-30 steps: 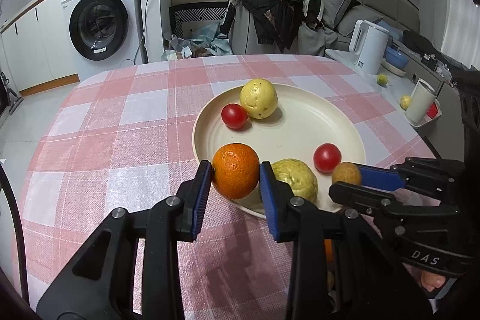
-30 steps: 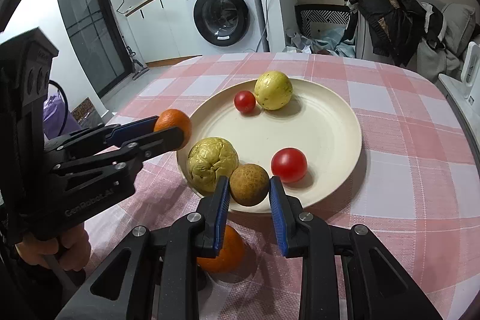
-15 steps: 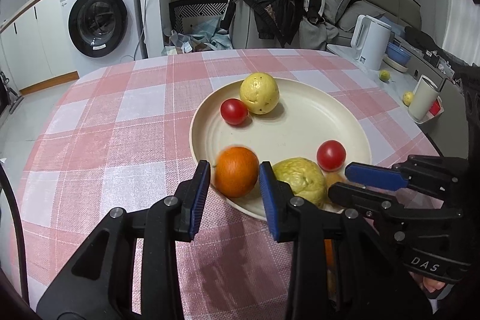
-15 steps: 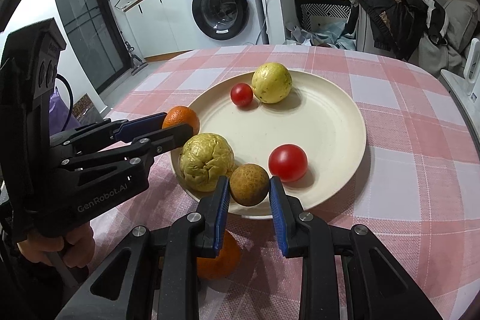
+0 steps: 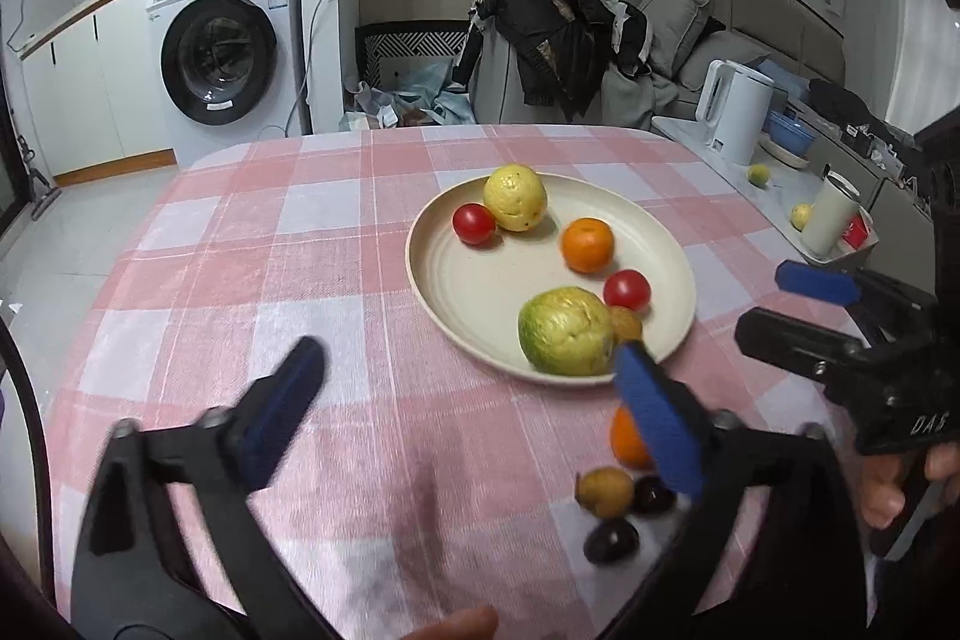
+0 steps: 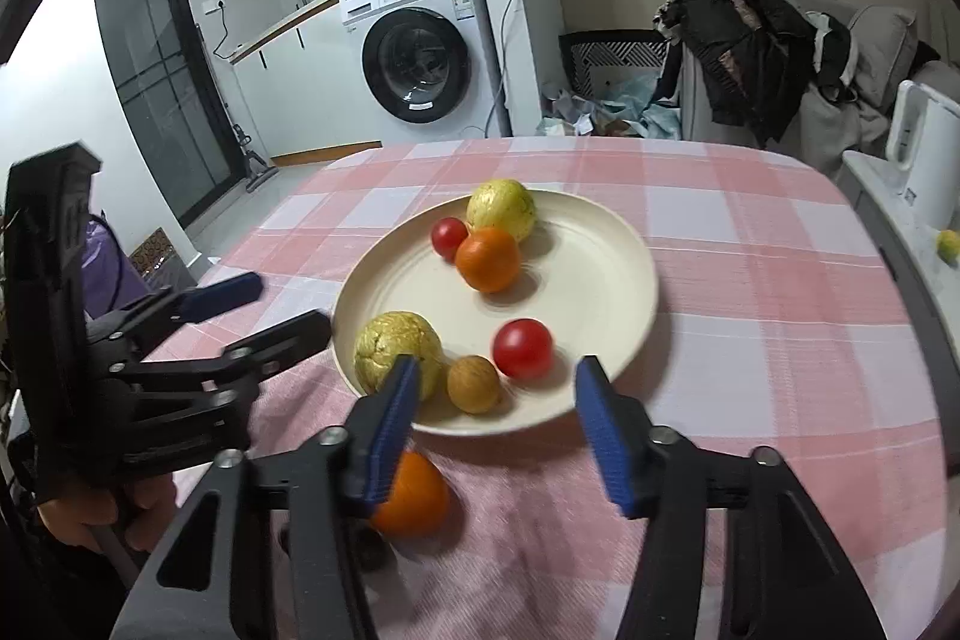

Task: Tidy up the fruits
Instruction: 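Open the left tool to drop the orange while the right tool releases the brown fruit onto the plate, then withdraw both open tools from the plate toward the remaining fruit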

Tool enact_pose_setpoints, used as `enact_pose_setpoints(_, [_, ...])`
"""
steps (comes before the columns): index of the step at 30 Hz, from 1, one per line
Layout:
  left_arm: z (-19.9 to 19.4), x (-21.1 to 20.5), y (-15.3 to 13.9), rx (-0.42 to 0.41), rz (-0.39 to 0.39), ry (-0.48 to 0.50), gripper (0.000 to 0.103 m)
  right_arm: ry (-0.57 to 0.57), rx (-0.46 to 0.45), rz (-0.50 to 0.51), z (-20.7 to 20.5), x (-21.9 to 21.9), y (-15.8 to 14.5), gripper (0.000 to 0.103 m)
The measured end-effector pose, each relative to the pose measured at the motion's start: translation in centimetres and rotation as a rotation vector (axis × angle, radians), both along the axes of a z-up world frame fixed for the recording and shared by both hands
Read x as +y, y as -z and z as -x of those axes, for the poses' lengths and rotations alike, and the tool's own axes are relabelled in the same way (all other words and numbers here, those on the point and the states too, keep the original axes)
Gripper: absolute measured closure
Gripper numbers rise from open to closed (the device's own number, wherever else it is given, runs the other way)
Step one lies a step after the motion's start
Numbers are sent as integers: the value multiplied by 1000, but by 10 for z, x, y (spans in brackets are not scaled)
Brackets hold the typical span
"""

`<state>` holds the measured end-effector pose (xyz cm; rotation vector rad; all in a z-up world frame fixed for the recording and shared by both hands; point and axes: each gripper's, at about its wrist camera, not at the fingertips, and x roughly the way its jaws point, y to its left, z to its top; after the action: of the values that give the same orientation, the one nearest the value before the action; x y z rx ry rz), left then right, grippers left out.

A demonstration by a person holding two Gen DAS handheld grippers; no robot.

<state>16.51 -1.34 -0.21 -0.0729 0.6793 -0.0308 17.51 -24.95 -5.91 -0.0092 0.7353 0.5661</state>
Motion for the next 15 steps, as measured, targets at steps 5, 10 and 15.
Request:
enact_pose_setpoints(5, [24, -5, -8, -22, -8, 18, 1, 4, -13, -32, 11, -16, -9, 5])
enact_pose_setpoints(10, [43, -7, -11, -47, 0, 25, 1, -26, -53, -9, 28, -21, -14, 0])
enact_pose_setpoints(15, [55, -7, -7, -49, -10, 10, 1, -41, -52, 8, 39, -22, -13, 0])
